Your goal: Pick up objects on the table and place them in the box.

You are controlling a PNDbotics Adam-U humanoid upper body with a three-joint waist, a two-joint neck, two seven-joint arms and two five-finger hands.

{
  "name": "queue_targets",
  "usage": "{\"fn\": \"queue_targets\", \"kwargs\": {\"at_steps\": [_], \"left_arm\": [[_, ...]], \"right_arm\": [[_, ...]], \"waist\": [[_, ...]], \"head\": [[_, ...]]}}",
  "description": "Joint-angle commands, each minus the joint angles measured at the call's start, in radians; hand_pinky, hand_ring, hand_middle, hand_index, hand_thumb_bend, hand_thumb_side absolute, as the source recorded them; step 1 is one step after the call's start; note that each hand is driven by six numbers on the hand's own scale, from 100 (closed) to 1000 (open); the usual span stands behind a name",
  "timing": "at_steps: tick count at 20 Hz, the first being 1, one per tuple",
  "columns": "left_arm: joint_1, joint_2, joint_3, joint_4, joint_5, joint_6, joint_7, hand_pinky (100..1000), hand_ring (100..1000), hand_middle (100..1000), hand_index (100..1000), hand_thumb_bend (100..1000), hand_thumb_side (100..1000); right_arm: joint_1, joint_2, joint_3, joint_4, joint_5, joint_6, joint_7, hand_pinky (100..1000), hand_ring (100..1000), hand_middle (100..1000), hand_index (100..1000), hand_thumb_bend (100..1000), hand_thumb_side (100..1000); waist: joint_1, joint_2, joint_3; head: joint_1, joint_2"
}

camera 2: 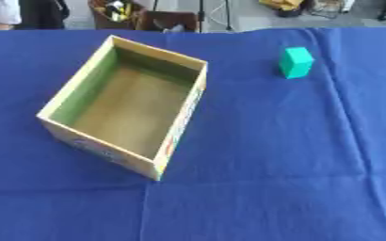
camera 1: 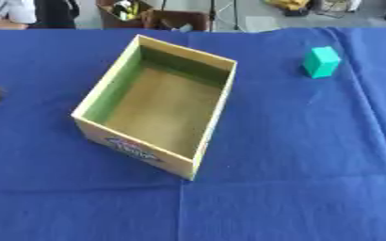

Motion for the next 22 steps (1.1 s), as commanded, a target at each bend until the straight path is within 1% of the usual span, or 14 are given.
{"fn": "queue_targets", "kwargs": {"at_steps": [1,6,8,10,11,12,13,14,15,16,17,19,22], "left_arm": [[-0.003,0.015,-0.006,-0.018,0.002,0.000,-0.008,701,632,741,863,100,1000],[-0.008,0.014,-0.012,-0.018,0.005,0.001,-0.016,701,631,741,863,100,1000],[-0.009,0.014,-0.014,-0.018,0.005,0.002,-0.018,701,631,741,863,100,1000],[-0.011,0.014,-0.015,-0.018,0.006,0.002,-0.020,701,631,741,863,100,1000],[-0.012,0.015,-0.016,-0.018,0.007,0.002,-0.021,701,630,741,862,100,1000],[-0.014,0.015,-0.017,-0.018,0.007,0.002,-0.023,701,630,741,862,100,1000],[-0.016,0.016,-0.019,-0.018,0.008,0.002,-0.025,702,630,741,862,100,1000],[-0.017,0.016,-0.021,-0.018,0.009,0.002,-0.027,702,630,741,862,100,1000],[-0.018,0.015,-0.023,-0.018,0.010,0.003,-0.029,702,630,740,861,100,1000],[-0.019,0.015,-0.025,-0.018,0.010,0.003,-0.032,702,629,740,861,100,1000],[-0.019,0.015,-0.026,-0.018,0.011,0.004,-0.034,702,629,740,861,100,1000],[-0.021,0.016,-0.028,-0.018,0.012,0.004,-0.036,702,629,740,861,100,1000],[-0.023,0.016,-0.029,-0.018,0.013,0.004,-0.038,702,629,740,861,100,1000]], "right_arm": [[-0.066,-0.048,0.018,0.123,0.018,-0.049,0.075,828,932,778,870,523,1000],[-0.174,-0.039,0.046,0.339,0.059,-0.140,0.172,845,955,794,899,650,1000],[-0.207,-0.037,0.056,0.413,0.086,-0.174,0.209,849,961,806,910,695,1000],[-0.238,-0.034,0.063,0.476,0.120,-0.209,0.250,857,973,827,929,776,1000],[-0.253,-0.030,0.065,0.505,0.137,-0.222,0.271,858,977,831,932,799,991],[-0.270,-0.025,0.066,0.534,0.155,-0.234,0.293,858,978,832,934,809,972],[-0.286,-0.019,0.066,0.562,0.174,-0.244,0.314,862,982,840,940,848,911],[-0.303,-0.012,0.067,0.592,0.195,-0.253,0.335,862,983,844,947,877,871],[-0.318,-0.005,0.068,0.620,0.217,-0.263,0.357,862,984,848,952,902,842],[-0.332,0.001,0.068,0.644,0.240,-0.272,0.376,862,984,849,952,907,836],[-0.343,0.006,0.068,0.666,0.264,-0.280,0.393,862,986,858,957,925,803],[-0.361,0.015,0.069,0.703,0.314,-0.294,0.424,864,988,874,966,932,777],[-0.376,0.023,0.063,0.749,0.379,-0.306,0.465,873,1000,889,977,923,693]], "waist": [[0.001,-0.012,0.004],[-0.001,0.001,0.020],[-0.002,0.007,0.028],[-0.003,0.013,0.035],[-0.003,0.015,0.037],[-0.004,0.017,0.040],[-0.005,0.019,0.042],[-0.006,0.021,0.045],[-0.006,0.022,0.048],[-0.007,0.024,0.049],[-0.007,0.026,0.052],[-0.006,0.029,0.056],[-0.004,0.034,0.059]], "head": [[-0.016,-0.017],[-0.029,-0.029],[-0.033,-0.035],[-0.036,-0.041],[-0.037,-0.044],[-0.039,-0.047],[-0.042,-0.050],[-0.046,-0.053],[-0.049,-0.056],[-0.051,-0.059],[-0.053,-0.061],[-0.057,-0.065],[-0.063,-0.070]]}}
